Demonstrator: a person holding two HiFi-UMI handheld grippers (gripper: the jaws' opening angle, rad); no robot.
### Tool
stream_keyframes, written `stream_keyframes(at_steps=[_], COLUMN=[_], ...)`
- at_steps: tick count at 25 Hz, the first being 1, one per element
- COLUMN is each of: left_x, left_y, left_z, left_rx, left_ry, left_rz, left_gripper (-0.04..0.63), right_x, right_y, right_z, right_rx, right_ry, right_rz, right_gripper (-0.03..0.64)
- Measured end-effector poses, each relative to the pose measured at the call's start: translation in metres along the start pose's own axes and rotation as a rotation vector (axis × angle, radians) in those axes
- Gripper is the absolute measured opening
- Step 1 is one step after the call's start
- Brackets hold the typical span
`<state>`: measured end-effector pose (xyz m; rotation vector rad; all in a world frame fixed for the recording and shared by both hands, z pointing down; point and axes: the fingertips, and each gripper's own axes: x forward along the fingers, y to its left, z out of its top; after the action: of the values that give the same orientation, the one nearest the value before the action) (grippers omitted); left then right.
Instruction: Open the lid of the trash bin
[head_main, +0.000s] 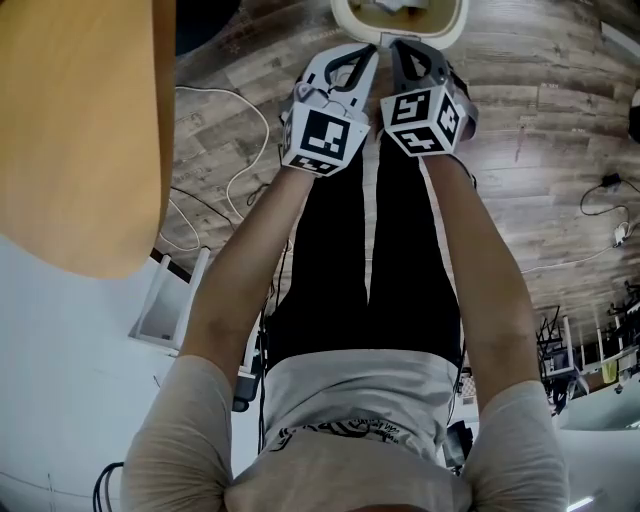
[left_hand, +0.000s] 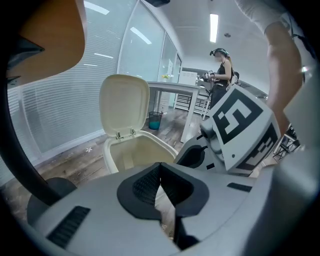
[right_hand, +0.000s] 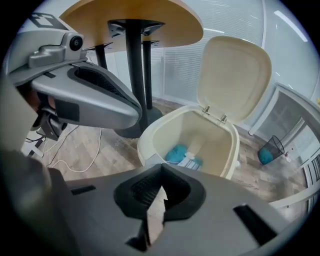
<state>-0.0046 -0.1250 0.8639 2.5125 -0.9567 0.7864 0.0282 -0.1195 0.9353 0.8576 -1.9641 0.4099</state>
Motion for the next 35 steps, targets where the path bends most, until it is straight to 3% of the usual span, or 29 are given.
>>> stream_keyframes(at_steps=[12, 20, 35], left_x=[-0.039, -0.089, -0.197], left_y=[0.004, 0.0, -0.024], left_z=[0.074, 0.142, 0.297], left_rx=[-0.043, -0.092, -0.062], left_ry=[-0.091, -0.182, -0.341], left_rz=[0.04, 0.073, 0.054], left_gripper=[0.018, 0.018, 0.018], right_x=[-0.079, -0.156, -0.318], right_y=[-0.016, -0.036, -0.079], right_z=[0.034, 0.086, 0.187], right_rx=[0.059, 0.07, 0.169], right_ry=[-0.112, -0.249, -0.429], right_rz=[-0.01, 0.0, -0.083], right_gripper=[0.006, 0.006, 0.006])
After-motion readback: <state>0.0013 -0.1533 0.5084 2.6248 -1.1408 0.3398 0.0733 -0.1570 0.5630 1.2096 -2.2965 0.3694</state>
